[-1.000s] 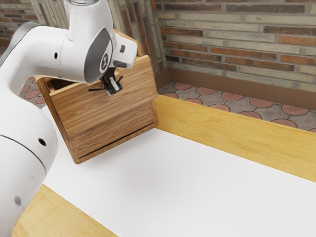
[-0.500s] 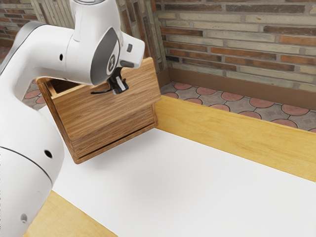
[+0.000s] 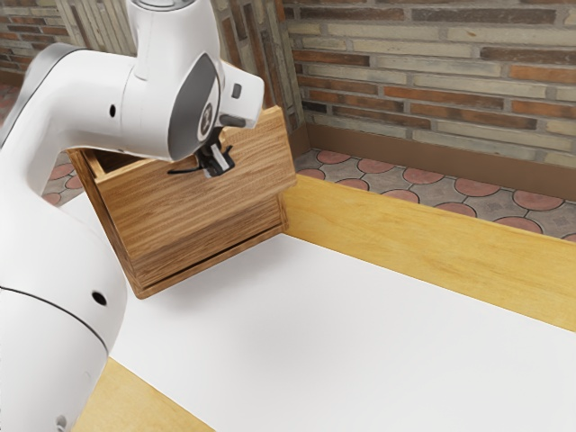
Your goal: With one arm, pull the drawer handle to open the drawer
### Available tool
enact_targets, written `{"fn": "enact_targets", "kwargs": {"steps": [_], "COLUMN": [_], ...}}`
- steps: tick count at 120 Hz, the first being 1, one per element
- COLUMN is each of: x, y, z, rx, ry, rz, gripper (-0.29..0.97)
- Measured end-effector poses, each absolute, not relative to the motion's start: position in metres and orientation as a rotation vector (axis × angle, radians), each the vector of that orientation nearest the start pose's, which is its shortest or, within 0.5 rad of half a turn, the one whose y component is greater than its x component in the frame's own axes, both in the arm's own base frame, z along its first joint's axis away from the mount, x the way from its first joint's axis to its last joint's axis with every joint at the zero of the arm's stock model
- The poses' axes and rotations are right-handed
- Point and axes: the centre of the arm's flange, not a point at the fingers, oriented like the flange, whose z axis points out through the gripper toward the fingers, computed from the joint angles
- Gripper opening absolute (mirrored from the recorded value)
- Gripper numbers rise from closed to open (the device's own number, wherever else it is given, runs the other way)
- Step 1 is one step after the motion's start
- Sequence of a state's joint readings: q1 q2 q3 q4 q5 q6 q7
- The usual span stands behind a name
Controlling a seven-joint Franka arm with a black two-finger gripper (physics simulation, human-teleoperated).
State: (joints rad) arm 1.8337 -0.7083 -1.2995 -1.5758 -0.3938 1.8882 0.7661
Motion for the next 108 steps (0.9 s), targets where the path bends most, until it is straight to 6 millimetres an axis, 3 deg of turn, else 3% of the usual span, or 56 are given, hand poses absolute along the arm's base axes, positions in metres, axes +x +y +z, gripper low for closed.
{"fn": "enact_targets", "kwargs": {"steps": [108], "x": [0.565], "y": [0.008], "z": [0.664], "rx": [-2.581], "ry": [0.372], "rz": [-0.301], "gripper": [0.01]}}
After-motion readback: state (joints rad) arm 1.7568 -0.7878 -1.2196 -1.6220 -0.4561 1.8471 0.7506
